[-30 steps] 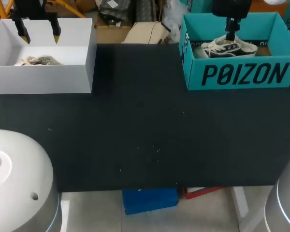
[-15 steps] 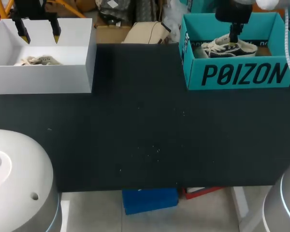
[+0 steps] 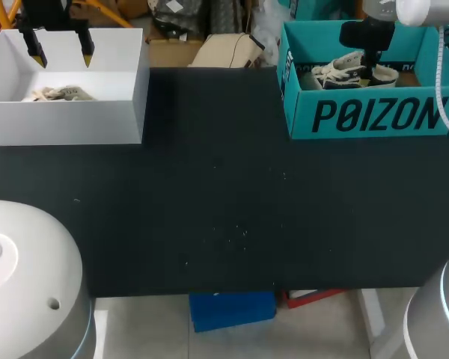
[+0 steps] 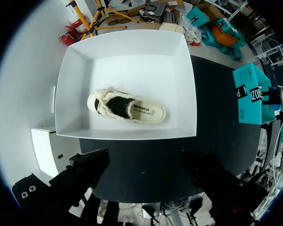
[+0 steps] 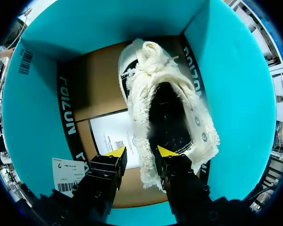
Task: Take the shoe out of the shoebox, open the shoe tongue, remove and reinsert the insole, then place the shoe into the shoebox
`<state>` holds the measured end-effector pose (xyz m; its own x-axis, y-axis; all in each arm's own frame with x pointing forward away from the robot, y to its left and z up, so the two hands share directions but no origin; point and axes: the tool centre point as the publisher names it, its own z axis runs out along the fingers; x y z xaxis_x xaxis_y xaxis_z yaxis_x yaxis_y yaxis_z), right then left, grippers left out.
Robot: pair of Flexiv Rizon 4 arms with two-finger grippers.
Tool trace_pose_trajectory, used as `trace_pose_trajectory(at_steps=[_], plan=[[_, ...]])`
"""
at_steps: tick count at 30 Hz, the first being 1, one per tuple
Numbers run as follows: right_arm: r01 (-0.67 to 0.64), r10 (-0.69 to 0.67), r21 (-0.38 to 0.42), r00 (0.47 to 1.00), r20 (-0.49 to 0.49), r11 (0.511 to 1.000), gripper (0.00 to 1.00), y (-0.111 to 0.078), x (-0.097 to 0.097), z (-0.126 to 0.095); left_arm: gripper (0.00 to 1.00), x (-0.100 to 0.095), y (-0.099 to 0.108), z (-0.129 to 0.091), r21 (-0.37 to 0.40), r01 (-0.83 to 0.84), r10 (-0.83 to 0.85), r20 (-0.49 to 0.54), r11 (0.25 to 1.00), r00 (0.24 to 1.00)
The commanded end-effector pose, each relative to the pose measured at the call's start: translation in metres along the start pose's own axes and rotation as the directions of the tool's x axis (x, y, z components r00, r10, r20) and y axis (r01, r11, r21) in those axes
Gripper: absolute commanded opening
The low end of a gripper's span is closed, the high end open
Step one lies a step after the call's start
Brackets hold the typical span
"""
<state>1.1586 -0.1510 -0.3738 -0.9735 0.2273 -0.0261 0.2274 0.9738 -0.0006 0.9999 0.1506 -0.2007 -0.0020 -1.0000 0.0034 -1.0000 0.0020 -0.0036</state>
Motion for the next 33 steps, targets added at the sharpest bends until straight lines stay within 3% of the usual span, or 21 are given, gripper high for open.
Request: trace_pose_trajectory(at_steps=[1, 7, 9, 10, 11, 19, 33], plan=[[0.0, 0.0, -0.002, 1.0, -0.002, 1.0, 0.33, 0.002, -0.005, 0.013, 1.0, 0.0, 0.0, 0.0, -0.001, 0.0, 0.0, 0.001, 1.0, 1.0], [0.011, -0.011, 0.004, 1.0, -0.002, 1.0, 0.3, 0.006, -0.006, 0.023, 1.0, 0.0, 0.0, 0.0, -0.001, 0.0, 0.0, 0.001, 1.0, 1.0], [0.018, -0.018, 0.005, 1.0, 0.001, 1.0, 0.21, 0.007, -0.006, 0.025, 1.0, 0.0, 0.0, 0.0, -0.001, 0.0, 0.0, 0.001, 1.0, 1.0], [0.021, -0.021, 0.007, 1.0, 0.003, 1.0, 0.05, 0.008, -0.006, 0.025, 1.0, 0.0, 0.0, 0.0, -0.001, 0.0, 0.0, 0.001, 1.0, 1.0], [0.023, -0.023, 0.007, 1.0, 0.004, 1.0, 0.0, 0.009, -0.006, 0.025, 1.0, 0.0, 0.0, 0.0, -0.001, 0.0, 0.0, 0.001, 1.0, 1.0], [0.049, -0.049, 0.009, 0.998, 0.04, 0.999, 0.0, 0.012, -0.009, 0.006, 1.0, 0.0, 0.0, 0.0, -0.001, 0.0, 0.0, 0.001, 1.0, 1.0], [-0.017, 0.022, -0.042, 0.992, 0.127, 0.999, 0.0, -0.004, 0.008, -0.076, 1.0, 0.0, 0.0, 0.0, -0.001, 0.0, 0.0, 0.001, 1.0, 1.0]])
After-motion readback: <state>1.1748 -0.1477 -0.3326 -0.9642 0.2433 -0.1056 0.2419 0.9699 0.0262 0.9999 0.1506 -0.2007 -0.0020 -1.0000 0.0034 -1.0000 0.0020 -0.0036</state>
